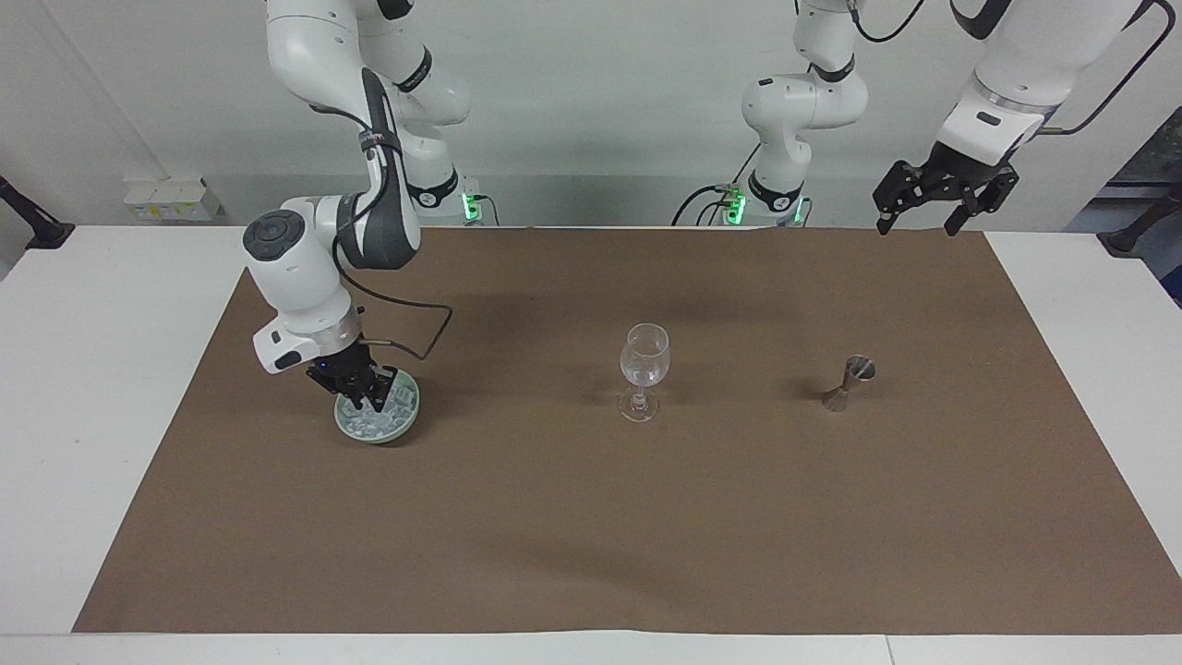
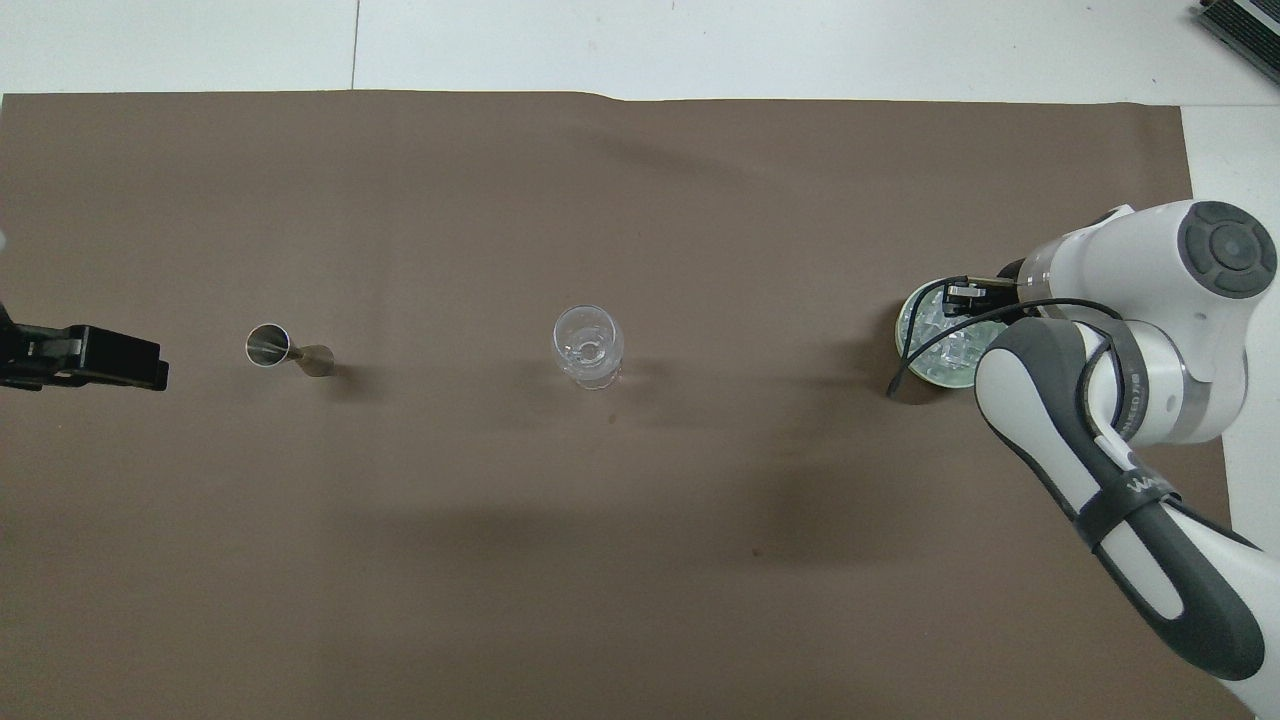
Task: Pour wine and add ice with both arms
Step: 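Carry the ice with the right gripper over the wine glass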
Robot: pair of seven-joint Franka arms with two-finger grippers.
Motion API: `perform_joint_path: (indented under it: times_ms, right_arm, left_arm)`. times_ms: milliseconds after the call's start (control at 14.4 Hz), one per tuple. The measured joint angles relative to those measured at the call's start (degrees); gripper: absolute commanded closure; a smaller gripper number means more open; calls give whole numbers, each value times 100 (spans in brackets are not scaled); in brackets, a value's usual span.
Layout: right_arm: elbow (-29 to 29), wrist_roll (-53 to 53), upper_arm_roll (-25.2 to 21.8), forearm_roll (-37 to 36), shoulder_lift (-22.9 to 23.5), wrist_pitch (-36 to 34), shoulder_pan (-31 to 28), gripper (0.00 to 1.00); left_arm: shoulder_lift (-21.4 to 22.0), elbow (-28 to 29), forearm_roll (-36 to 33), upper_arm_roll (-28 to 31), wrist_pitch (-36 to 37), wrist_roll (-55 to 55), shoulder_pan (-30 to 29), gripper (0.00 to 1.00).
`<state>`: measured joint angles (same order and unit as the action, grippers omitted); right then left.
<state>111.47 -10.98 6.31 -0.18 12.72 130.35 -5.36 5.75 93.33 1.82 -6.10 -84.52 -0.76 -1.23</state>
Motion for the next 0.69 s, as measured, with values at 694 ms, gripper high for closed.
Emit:
perform_joint_path:
  times_ms: [694]
  right_arm:
    - [-933, -1291, 255, 0, -316, -823, 1208, 85]
  left_arm:
    - [106, -93, -2, 133, 222, 165, -3, 0]
